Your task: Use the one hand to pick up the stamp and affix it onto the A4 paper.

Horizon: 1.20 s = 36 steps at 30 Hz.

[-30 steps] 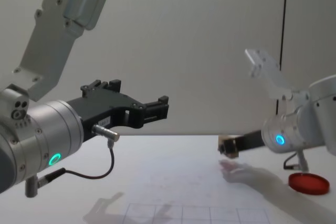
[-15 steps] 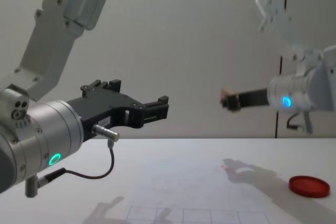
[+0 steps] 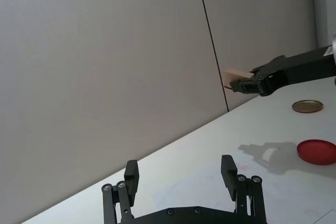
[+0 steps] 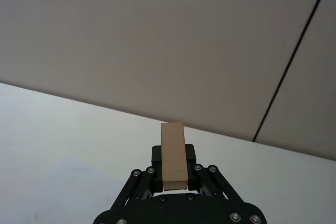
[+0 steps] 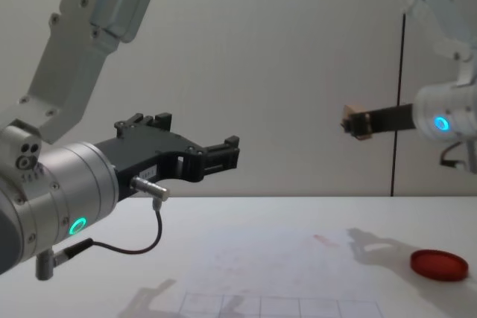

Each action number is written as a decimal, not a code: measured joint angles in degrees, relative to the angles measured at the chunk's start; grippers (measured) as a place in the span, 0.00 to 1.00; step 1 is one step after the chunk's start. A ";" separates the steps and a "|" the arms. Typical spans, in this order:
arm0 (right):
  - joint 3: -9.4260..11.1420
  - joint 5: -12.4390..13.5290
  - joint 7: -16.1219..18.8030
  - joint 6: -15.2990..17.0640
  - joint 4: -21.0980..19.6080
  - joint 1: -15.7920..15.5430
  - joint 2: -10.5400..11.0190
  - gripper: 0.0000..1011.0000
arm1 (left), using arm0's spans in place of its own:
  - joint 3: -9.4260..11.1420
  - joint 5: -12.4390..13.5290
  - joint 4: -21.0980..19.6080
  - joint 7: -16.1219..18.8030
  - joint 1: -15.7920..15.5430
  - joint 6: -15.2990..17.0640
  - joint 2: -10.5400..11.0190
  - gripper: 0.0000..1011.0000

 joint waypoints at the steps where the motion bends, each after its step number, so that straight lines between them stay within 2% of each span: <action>1: 0.23 0.33 -0.28 0.65 -1.18 -0.84 0.35 0.22 | 0.00 0.00 0.00 0.00 0.00 0.00 0.00 0.98; 17: 2.09 3.84 -2.55 6.53 -11.52 -9.97 3.64 0.22 | 0.00 0.00 0.00 0.00 0.00 0.00 0.00 0.98; 25: 2.78 4.55 -3.40 8.37 -13.88 -12.76 4.76 0.22 | 0.00 0.00 0.00 0.00 0.00 0.00 0.00 0.98; 36: 3.74 5.01 -4.74 10.31 -14.41 -14.72 5.80 0.22 | 0.00 0.00 0.00 0.00 0.00 0.00 0.00 0.98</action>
